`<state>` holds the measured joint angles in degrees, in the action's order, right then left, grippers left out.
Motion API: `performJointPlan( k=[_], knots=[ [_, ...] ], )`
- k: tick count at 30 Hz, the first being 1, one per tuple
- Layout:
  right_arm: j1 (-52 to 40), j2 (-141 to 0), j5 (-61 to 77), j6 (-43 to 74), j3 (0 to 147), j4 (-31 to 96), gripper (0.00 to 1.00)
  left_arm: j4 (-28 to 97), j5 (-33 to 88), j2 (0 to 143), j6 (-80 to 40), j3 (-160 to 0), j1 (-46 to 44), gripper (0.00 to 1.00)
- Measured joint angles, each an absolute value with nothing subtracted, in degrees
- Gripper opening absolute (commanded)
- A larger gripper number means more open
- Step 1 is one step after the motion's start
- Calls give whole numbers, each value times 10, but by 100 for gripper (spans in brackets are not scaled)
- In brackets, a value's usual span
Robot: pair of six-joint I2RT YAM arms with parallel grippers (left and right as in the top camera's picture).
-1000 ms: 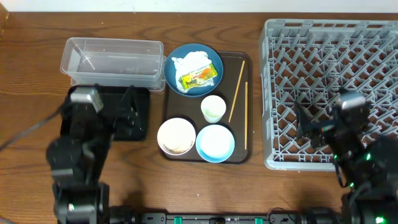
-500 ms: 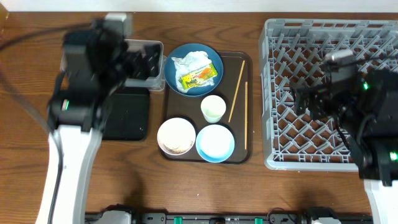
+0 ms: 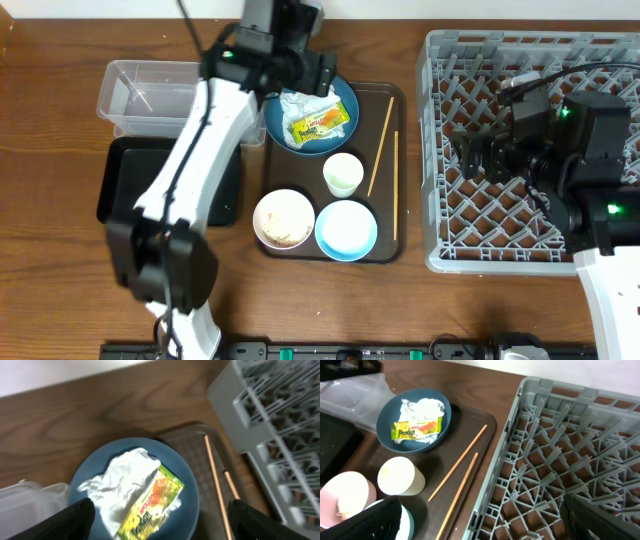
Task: Sort waste into correct bins and load items into the dishwasher rack
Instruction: 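Grasp the tissue and yellow wrapper on the blue plate with left gripper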
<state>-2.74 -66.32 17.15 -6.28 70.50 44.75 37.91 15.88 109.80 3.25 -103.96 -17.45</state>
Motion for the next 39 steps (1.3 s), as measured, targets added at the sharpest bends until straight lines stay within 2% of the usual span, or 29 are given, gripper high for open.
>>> performJointPlan(
  k=[18,19,23,32,33,37,39],
  knots=[
    [-27,-667,168,-63,705,465,99,348,83,1260,48,-1040,-182,88],
    [-27,-667,168,-63,705,466,99,347,82,1263,53,-1040,-185,92],
    [-27,-667,167,-63,705,470,99,344,79,1279,85,-1040,-201,96],
    [-27,-667,167,-63,705,475,99,343,48,1330,114,-1040,-214,96],
    [-27,-667,167,-63,705,475,99,342,47,1331,115,-1040,-213,89],
    [-27,-667,167,-63,705,475,99,343,41,1331,119,-1042,-213,40],
    [-27,-667,167,-63,705,475,99,345,40,1331,118,-1042,-213,25]
  ],
)
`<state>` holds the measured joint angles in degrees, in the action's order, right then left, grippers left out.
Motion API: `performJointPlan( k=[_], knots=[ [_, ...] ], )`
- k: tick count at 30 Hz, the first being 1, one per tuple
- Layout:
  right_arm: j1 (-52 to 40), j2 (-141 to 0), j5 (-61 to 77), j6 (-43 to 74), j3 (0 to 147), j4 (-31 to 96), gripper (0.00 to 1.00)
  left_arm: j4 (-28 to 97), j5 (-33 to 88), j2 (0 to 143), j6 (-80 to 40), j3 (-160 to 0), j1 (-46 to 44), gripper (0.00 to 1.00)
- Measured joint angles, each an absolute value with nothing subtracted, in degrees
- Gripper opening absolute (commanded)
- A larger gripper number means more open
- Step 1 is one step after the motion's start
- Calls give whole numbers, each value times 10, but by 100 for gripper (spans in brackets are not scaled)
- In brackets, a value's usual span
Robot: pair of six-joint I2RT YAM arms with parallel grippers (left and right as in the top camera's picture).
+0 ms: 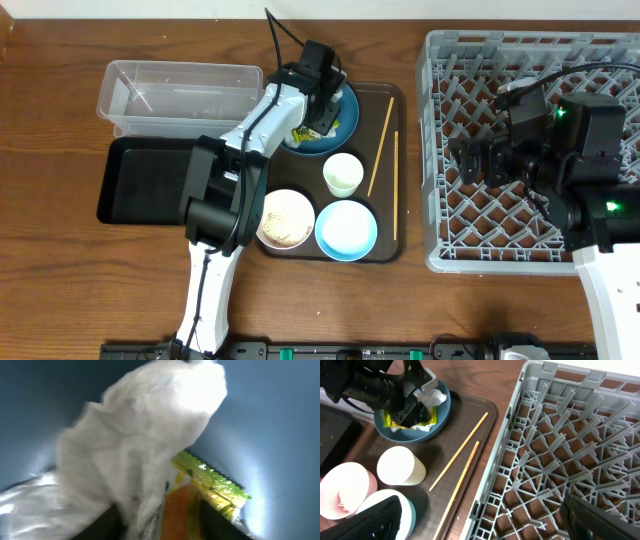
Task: Sort waste into correct bins and load items into the dishwasher rack
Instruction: 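Grasp the tissue and yellow wrapper on the blue plate with left gripper, then carry the tissue and wrapper left and drop into the clear bin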
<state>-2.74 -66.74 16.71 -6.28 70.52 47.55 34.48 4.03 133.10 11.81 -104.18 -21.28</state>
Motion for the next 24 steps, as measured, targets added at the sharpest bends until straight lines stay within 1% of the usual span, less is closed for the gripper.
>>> performJointPlan(
  k=[2,3,5,9,13,20,24],
  knots=[
    [-27,-667,167,-63,705,476,99,348,40,1331,119,-1042,-213,19],
    [-27,-667,167,-63,705,475,99,351,41,1331,119,-1042,-213,13],
    [-27,-667,167,-63,705,475,99,356,41,1331,110,-1043,-213,6],
    [-27,-667,167,-63,705,475,99,368,39,1321,85,-1044,-213,6],
    [-27,-667,167,-63,705,476,99,373,38,1279,47,-1043,-213,6],
    [-27,-667,167,-63,705,477,99,387,34,1117,7,-1045,-211,6],
    [-27,-667,167,-59,705,477,99,415,-11,1062,-20,-1055,-195,6]
  ],
)
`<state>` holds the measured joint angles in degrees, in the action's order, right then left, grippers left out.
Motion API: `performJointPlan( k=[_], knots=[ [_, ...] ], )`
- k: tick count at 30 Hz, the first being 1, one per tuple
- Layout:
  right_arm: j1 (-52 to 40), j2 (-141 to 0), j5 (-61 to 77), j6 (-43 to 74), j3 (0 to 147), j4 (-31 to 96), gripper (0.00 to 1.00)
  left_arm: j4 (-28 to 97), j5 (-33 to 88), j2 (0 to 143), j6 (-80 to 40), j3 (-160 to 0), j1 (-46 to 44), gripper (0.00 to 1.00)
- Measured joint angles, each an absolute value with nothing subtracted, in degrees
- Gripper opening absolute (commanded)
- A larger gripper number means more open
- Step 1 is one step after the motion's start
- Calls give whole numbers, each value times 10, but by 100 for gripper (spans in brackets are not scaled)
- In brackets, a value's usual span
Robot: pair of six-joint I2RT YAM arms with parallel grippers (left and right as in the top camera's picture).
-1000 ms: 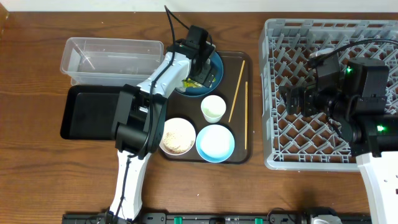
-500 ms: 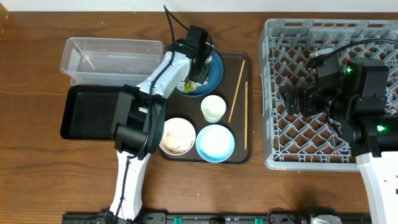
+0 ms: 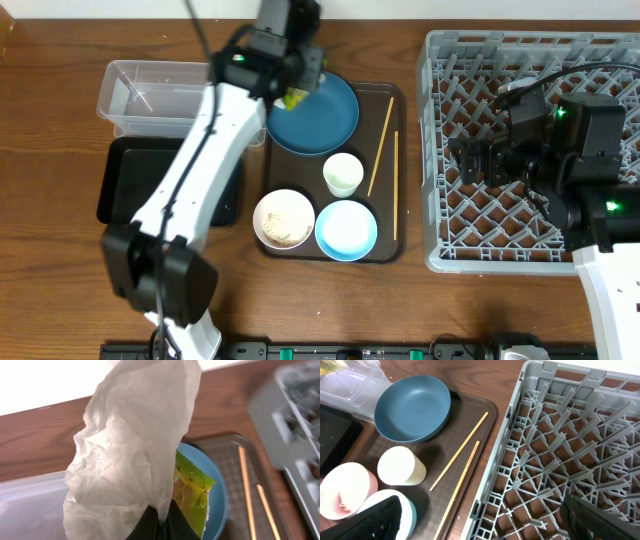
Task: Sort waste into correct bins and load items into the dishwasher rack
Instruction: 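Carry the tissue and wrapper left and drop into the clear bin, then reach the left gripper to the white cup and grasp it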
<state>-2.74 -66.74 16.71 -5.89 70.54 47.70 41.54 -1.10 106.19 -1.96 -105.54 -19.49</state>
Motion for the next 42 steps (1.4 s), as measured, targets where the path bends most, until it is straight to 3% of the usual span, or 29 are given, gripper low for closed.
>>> performJointPlan(
  k=[14,16,18,19,20,21,32,42],
  knots=[
    [-27,-667,167,-46,705,476,99,432,-142,1151,-283,-1040,-6,7],
    [-27,-667,167,-45,705,477,99,428,-146,1170,-317,-1040,15,17],
    [-27,-667,167,-44,705,476,99,427,-147,1187,-342,-1039,26,49],
    [-27,-667,167,-43,705,476,99,427,-148,1194,-356,-1039,29,72],
    [-27,-667,167,-42,705,476,99,427,-148,1198,-362,-1039,29,80],
    [-27,-667,167,-41,705,476,99,426,-147,1200,-369,-1038,29,82],
    [-27,-667,167,-40,705,477,99,405,-93,1182,-358,-1038,23,87],
    [-27,-667,167,-40,705,475,99,441,78,1036,-153,-1047,-22,87]
  ],
)
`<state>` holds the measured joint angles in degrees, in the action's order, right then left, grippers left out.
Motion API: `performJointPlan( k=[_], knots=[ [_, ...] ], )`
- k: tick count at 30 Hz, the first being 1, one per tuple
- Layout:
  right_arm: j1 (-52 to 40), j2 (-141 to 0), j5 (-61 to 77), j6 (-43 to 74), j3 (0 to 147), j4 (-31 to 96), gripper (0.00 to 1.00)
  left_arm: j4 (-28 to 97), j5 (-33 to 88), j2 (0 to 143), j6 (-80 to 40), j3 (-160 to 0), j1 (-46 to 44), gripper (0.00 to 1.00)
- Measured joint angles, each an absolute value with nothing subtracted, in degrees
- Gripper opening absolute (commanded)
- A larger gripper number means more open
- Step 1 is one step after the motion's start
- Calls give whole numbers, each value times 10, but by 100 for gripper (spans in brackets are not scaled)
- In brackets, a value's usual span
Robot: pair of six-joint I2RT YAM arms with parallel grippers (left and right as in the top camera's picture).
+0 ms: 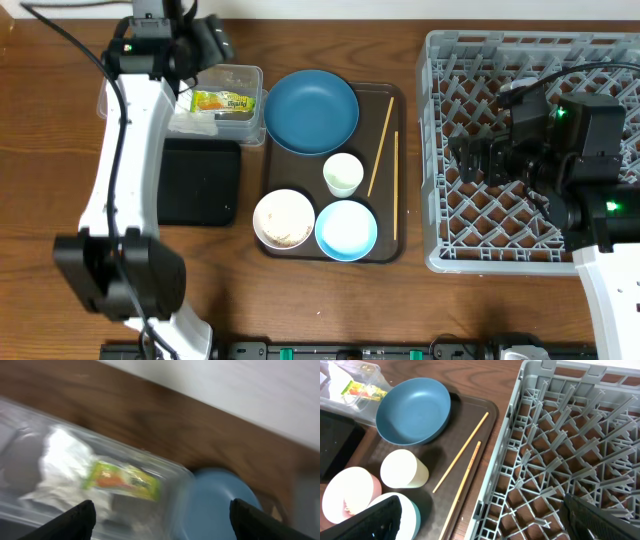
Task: Sort waste into correct bins and load items into the dishwasher rack
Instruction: 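Reach the left gripper to the white cup and grasp it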
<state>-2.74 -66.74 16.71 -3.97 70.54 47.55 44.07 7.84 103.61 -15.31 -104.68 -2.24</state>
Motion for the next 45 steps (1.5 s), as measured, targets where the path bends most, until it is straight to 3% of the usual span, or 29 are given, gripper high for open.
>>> performJointPlan(
  k=[7,11,24,37,45],
  knots=[
    [-27,-667,167,-40,705,476,99,577,151,1024,-86,-1037,-122,84],
    [-27,-667,167,-40,706,475,99,595,164,1027,-74,-993,-173,82],
    [-27,-667,167,-37,706,478,99,459,166,1031,-77,-832,-233,71],
    [-27,-667,168,-26,706,479,99,396,155,1044,-109,-773,-265,57],
    [-27,-667,167,-21,706,491,99,395,132,1077,-154,-771,-267,22]
  ],
)
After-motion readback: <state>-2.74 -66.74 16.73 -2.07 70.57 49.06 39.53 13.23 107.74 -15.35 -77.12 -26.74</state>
